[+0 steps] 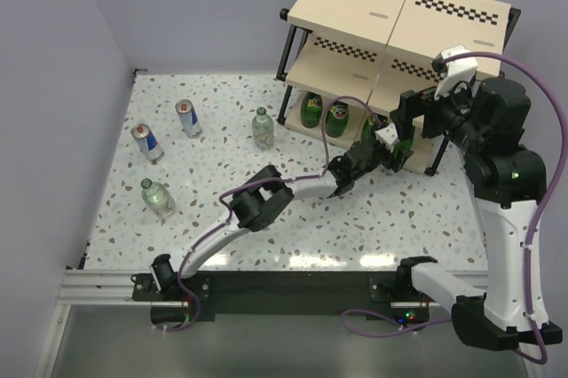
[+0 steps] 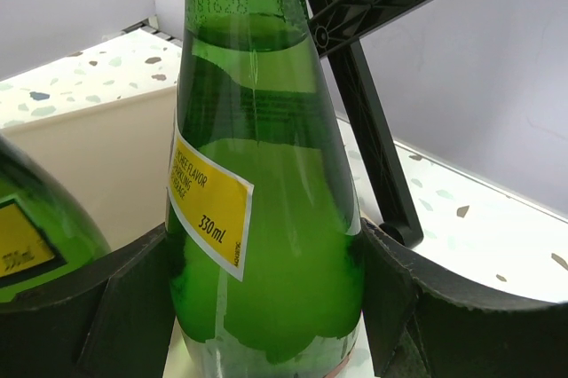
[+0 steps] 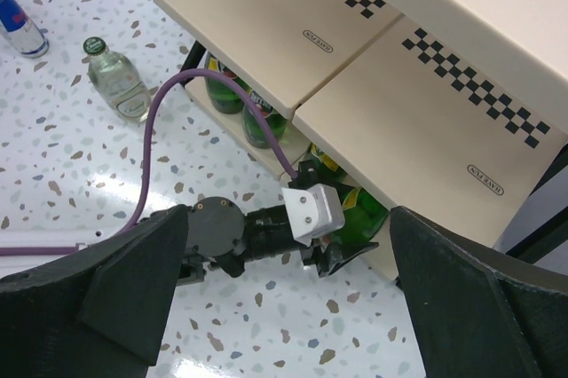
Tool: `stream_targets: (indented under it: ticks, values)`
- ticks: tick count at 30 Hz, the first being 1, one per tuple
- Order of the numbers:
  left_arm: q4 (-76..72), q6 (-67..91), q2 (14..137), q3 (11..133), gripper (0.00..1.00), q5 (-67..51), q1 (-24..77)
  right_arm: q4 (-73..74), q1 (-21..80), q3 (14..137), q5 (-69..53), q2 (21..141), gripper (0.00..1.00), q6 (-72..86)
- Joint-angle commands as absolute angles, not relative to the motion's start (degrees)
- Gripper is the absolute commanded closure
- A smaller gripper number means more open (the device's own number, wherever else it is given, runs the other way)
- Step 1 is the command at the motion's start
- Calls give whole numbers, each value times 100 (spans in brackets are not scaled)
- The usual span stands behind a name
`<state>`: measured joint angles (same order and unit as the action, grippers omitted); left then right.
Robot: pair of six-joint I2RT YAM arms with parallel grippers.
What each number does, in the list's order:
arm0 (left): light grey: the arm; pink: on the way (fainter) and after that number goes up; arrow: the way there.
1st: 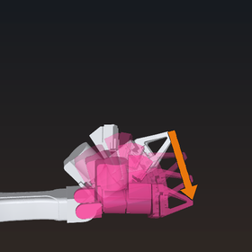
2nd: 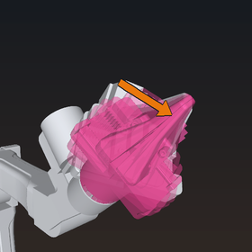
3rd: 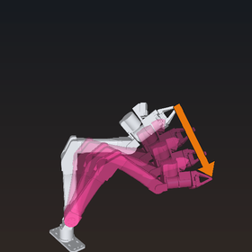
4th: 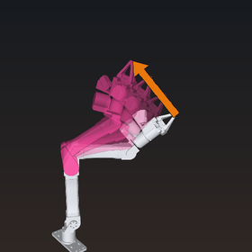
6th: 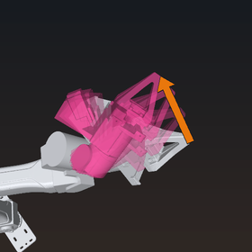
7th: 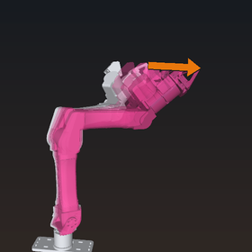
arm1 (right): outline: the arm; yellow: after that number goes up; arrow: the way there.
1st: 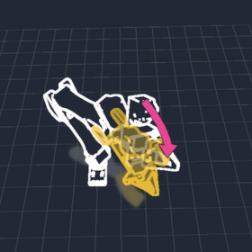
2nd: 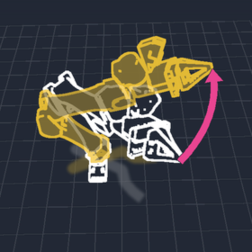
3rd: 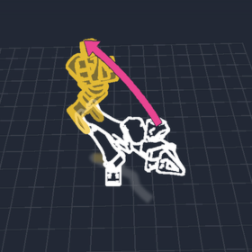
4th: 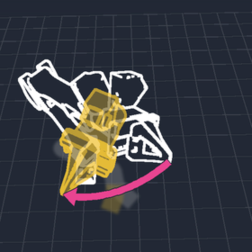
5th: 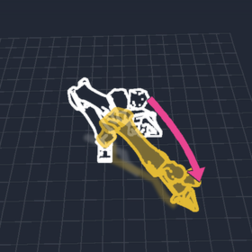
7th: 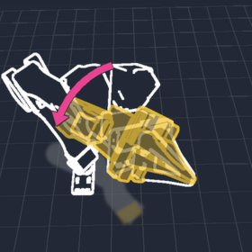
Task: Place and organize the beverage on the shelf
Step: Place the drink on the shelf.
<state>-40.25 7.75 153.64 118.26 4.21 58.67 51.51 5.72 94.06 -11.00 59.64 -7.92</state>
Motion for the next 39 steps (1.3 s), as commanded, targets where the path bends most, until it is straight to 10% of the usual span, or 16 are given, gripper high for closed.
stream_targets:
  ticks: [1,29,39]
  values:
    - [-5256,729,15319,12550,100,343,5818,5089,589,9501,-1011,5968,1,-729]
    - [-5300,791,16163,13183,100,369,5748,5054,598,9475,-1081,6003,1,-721]
    - [-5265,791,16348,13324,81,317,5792,5062,598,9466,-1107,6003,1,-721]
